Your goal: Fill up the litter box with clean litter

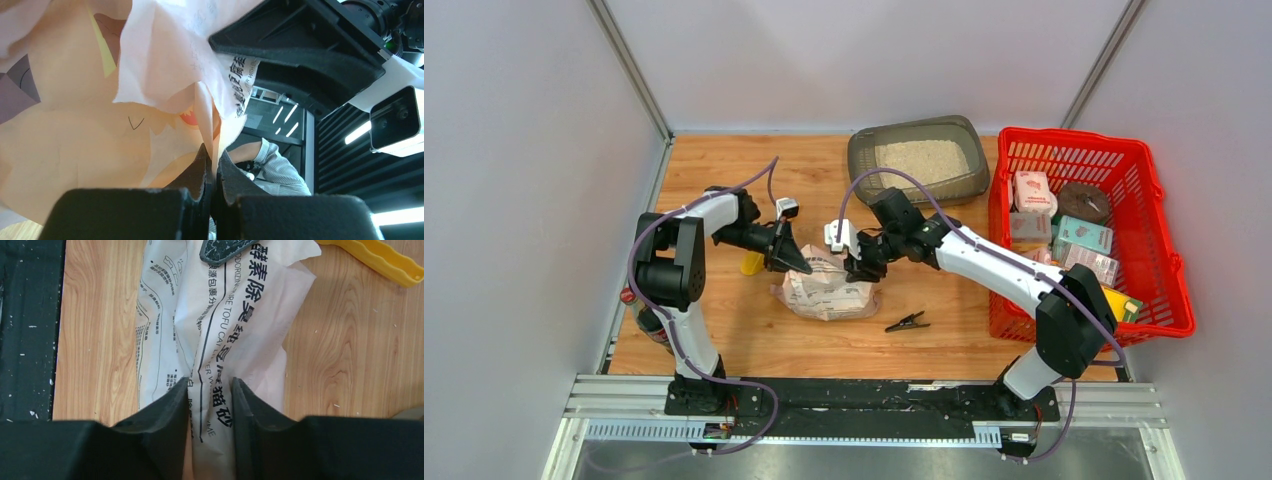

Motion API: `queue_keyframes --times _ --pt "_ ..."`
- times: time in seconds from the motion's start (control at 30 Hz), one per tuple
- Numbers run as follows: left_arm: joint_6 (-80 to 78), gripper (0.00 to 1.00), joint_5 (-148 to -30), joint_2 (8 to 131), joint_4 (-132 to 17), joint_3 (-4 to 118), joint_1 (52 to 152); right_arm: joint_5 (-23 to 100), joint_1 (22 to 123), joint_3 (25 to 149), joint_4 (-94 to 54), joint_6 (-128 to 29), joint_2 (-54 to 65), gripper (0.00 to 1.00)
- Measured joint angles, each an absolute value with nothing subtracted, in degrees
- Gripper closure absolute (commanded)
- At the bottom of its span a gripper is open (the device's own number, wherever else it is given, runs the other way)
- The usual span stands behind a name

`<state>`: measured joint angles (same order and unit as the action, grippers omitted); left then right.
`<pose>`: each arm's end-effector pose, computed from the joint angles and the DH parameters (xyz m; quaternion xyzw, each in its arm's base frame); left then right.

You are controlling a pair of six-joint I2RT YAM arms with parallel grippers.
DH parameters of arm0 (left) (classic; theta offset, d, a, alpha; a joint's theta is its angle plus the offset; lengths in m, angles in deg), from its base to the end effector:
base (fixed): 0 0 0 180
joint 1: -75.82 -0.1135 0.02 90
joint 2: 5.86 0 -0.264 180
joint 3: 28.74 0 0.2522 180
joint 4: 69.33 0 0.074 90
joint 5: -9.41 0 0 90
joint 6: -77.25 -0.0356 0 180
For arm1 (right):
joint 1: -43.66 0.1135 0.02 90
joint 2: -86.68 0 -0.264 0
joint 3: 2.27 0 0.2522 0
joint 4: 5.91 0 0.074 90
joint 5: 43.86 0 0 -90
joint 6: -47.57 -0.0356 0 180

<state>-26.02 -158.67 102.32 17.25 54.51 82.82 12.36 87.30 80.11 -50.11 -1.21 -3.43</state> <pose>0.2948 -0.0713 0.1823 -0.0186 -0.7718 0.6258 0.1109 0.2283 0.2450 0.2620 -0.6802 0.6037 0.2812 0.3062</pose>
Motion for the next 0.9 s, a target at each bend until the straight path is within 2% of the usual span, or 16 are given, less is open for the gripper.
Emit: queue_keyframes --times 0.1,0.17,0.27,0.5,0.53,0.67,0.83,0.9 --pt "-25.98 1.0 -158.76 102.32 17.3 54.29 82.85 11.6 86.75 80.11 -50.83 -0.12 -3.34 0.89" --pt "-25.83 1.0 -158.98 102.32 17.32 54.05 82.91 11.01 86.38 80.09 -51.11 0.14 -3.19 0.91" --pt "-25.61 1.0 -159.89 102.32 17.27 53.92 83.24 9.41 85.11 79.76 -51.33 0.34 -2.58 0.99" --pt "-29.89 1.0 -160.92 102.39 16.82 58.29 83.76 1.63 77.79 82.36 -55.46 1.43 -3.73 1.0" --pt "-31.33 1.0 -160.92 102.61 16.71 59.71 83.78 1.11 76.92 83.37 -56.23 1.91 -4.32 0.98" --pt "-37.04 1.0 -161.01 105.12 16.99 63.49 83.83 1.08 75.28 87.52 -59.9 4.16 -6.95 0.54" --pt "-38.04 1.0 -161.8 108.84 18.8 63.82 83.65 5.04 75.67 89.53 -61.61 2.92 -6.42 0.33" --pt "-38.44 1.0 -161.8 108.79 19.04 63.82 83.68 7.14 76.85 89.18 -60.36 2.76 -5.33 0.29"
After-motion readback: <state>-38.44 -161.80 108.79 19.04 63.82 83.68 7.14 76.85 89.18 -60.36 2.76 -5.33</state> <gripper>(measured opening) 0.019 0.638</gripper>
